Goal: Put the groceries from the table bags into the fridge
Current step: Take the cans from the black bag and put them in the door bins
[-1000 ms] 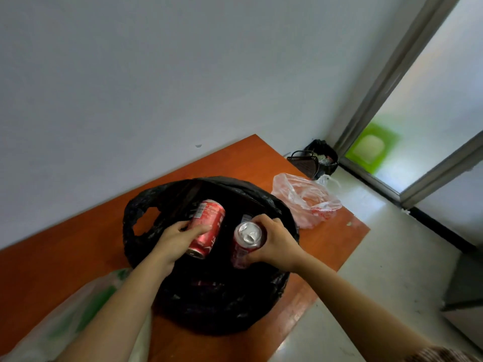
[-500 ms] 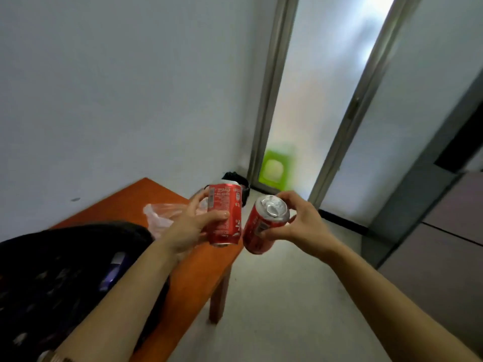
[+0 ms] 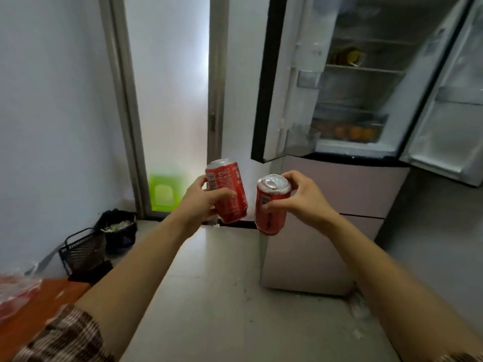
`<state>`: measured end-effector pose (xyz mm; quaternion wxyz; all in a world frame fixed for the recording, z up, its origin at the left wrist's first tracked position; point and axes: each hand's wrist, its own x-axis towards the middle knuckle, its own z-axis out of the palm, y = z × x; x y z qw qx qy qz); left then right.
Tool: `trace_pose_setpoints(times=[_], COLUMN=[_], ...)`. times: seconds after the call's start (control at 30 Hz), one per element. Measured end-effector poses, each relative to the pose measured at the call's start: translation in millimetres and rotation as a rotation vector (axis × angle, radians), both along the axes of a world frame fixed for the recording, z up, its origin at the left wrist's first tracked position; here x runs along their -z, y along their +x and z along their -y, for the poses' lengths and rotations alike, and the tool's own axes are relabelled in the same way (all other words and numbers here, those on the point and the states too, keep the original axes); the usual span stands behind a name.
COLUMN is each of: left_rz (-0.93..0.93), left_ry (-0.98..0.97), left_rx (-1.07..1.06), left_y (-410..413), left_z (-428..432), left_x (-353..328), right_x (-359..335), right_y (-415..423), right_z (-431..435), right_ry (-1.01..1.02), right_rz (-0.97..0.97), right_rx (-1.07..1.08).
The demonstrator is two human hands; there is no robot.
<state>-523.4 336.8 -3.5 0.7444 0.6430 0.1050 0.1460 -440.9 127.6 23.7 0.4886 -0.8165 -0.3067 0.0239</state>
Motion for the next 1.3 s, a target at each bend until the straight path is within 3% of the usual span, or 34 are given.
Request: trace_pose_setpoints(times=[0.37, 0.8, 1.0, 1.3], left_rz=[0.275, 0.475, 0.412, 0.069], left_ry=[0.285, 0.623, 0.808, 0.986], left_rx=[0.05, -0.427, -0.589, -0.692], left_y=[213, 390, 452, 493], left_z=[93, 134, 134, 126], left_x=[-47, -89, -86, -61], right_x=[-46, -108, -101, -78], right_y=[189, 404, 492, 551], right_z=[100, 93, 66, 44], right_ry=[0.108, 0.33, 0.328, 0.077], right_rz=[0.071, 0.155, 0.08, 0.045], right_rx=[0.18, 0.034, -0.154, -0.267])
